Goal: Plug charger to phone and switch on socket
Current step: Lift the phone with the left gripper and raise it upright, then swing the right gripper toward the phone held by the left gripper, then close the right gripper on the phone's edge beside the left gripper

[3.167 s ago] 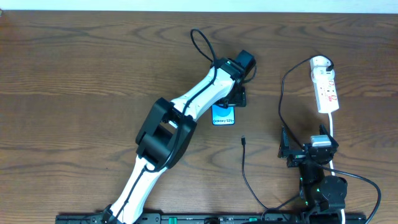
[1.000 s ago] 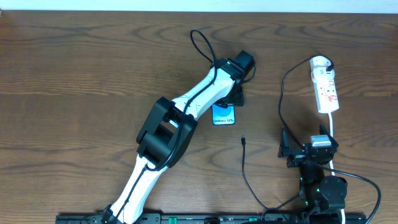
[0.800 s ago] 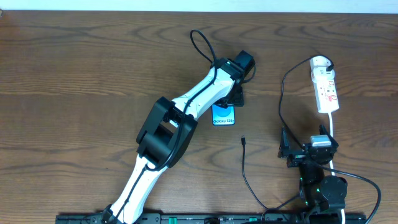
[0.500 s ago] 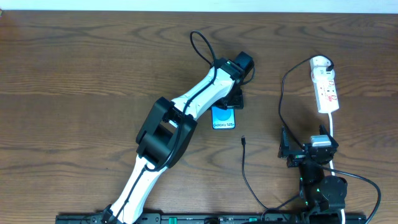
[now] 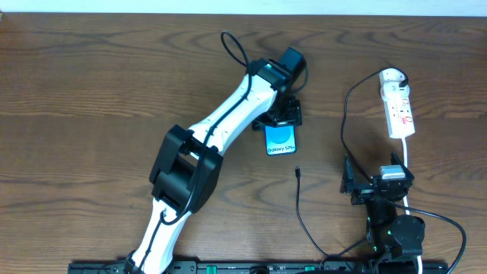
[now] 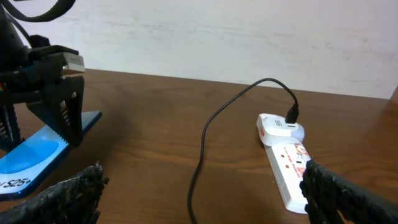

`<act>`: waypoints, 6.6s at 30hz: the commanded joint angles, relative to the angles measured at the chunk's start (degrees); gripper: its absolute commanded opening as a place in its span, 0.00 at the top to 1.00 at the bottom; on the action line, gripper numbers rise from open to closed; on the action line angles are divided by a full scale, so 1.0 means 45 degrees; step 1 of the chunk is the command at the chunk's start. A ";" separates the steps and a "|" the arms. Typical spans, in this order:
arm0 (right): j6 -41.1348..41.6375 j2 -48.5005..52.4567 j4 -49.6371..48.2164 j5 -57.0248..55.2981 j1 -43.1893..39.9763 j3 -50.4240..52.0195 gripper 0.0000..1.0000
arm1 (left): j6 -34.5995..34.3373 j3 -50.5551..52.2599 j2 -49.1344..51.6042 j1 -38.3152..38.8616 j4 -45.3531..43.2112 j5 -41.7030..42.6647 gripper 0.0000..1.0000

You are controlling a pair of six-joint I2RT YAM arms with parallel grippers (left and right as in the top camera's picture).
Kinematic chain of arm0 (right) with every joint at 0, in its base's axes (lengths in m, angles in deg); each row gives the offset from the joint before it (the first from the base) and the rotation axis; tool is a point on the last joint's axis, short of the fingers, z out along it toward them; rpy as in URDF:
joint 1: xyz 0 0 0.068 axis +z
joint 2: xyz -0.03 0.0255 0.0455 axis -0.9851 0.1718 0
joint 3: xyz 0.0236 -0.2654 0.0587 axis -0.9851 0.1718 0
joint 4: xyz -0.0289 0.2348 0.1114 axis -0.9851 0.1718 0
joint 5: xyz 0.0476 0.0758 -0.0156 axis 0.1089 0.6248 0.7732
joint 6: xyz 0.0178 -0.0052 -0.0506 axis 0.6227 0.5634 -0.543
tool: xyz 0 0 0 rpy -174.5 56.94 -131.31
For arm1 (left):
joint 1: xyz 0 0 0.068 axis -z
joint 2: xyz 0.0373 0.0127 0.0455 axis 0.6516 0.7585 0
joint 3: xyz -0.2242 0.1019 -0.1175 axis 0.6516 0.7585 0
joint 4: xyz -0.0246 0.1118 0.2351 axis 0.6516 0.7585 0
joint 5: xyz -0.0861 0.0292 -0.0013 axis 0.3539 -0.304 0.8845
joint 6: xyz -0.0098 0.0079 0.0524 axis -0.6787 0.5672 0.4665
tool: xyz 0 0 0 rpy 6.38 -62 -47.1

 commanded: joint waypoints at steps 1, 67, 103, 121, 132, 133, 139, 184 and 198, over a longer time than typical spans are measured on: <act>-0.0121 -0.0044 0.0053 -0.0107 -0.0073 0.0015 0.01 | 0.0000 -0.0107 -0.0466 -0.0549 0.0117 0.2506 0.23; -0.0121 -0.0044 0.0058 -0.0107 -0.0073 0.0015 0.01 | -0.2482 -0.0107 -0.0466 -0.6203 -0.0792 1.5533 0.24; 0.5090 -0.0039 -0.6037 0.6411 -0.0073 -0.0131 0.01 | -0.3580 -0.0107 -0.0466 -0.6805 -0.1554 1.6951 0.25; 0.1651 1.0812 -0.0733 1.7204 -0.0146 -1.0380 0.01 | -0.3585 -0.0107 -0.0466 -0.6805 -0.1554 1.6956 0.25; 0.4420 1.4343 0.1268 1.2828 -0.0112 -1.0384 0.01 | -0.3585 -0.0107 -0.0466 -0.6805 -0.1549 1.6951 0.25; 0.4415 1.4343 0.1923 1.1885 -0.0107 -1.0384 0.01 | -0.3585 -0.0107 -0.0466 -0.6805 -0.1549 1.6956 0.25; 0.4605 1.4387 0.6849 0.5790 -0.0112 -1.1322 0.03 | -0.3585 -0.0107 -0.0466 -0.6805 -0.1511 1.6956 0.25; 0.7548 2.0745 1.2560 -0.0860 0.7023 -2.3086 0.32 | -0.3585 -0.0107 -0.0466 -0.6805 -0.1511 1.6942 0.25; 1.0078 2.2212 1.1011 -0.5542 0.9107 -2.3086 0.20 | -0.3580 -0.0107 -0.0466 -0.6805 -0.1515 1.6937 0.25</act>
